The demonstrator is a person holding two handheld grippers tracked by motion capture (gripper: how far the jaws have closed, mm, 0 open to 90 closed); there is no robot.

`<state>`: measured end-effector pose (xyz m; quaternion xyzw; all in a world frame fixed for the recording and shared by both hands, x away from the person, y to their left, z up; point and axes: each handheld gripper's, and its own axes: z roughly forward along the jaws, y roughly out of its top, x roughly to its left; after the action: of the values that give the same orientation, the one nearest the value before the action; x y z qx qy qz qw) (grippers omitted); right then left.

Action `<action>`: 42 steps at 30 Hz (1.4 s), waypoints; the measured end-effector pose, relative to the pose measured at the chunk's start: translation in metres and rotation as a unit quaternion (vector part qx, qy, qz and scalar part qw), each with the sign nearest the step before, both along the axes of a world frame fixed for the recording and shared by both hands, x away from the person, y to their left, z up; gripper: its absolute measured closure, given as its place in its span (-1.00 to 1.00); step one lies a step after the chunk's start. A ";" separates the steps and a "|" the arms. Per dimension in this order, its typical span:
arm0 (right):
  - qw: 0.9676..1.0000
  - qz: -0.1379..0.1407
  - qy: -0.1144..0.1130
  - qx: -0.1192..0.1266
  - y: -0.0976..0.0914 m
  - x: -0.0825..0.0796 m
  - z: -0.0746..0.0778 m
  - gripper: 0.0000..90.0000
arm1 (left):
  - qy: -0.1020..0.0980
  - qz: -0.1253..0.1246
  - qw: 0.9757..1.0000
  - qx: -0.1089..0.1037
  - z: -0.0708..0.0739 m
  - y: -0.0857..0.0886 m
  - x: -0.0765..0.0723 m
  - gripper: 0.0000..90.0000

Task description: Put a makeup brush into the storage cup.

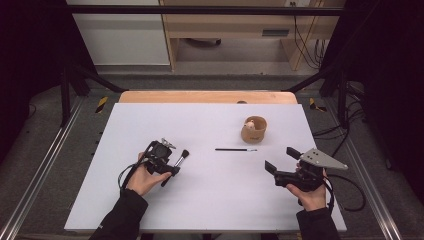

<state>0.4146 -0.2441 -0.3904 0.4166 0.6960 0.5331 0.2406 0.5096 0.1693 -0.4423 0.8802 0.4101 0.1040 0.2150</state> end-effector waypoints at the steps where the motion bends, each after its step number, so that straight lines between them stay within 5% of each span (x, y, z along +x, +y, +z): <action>1: 1.000 0.000 0.000 0.000 0.000 0.000 0.000 -0.81 | 0.000 0.000 1.000 0.000 -0.001 -0.001 0.001 -0.01; 15: 1.000 0.005 0.000 0.002 0.001 0.000 0.000 -0.79 | 0.026 -0.022 0.999 0.032 -0.007 -0.010 0.005 0.35; 42: 1.000 0.004 0.005 0.001 0.002 0.001 -0.001 -0.80 | 0.041 -0.031 0.998 0.044 -0.006 -0.017 0.006 0.73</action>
<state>0.4154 -0.2422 -0.3914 0.4163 0.6985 0.5326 0.2349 0.5151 0.1524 -0.4480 0.9047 0.3860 0.0795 0.1620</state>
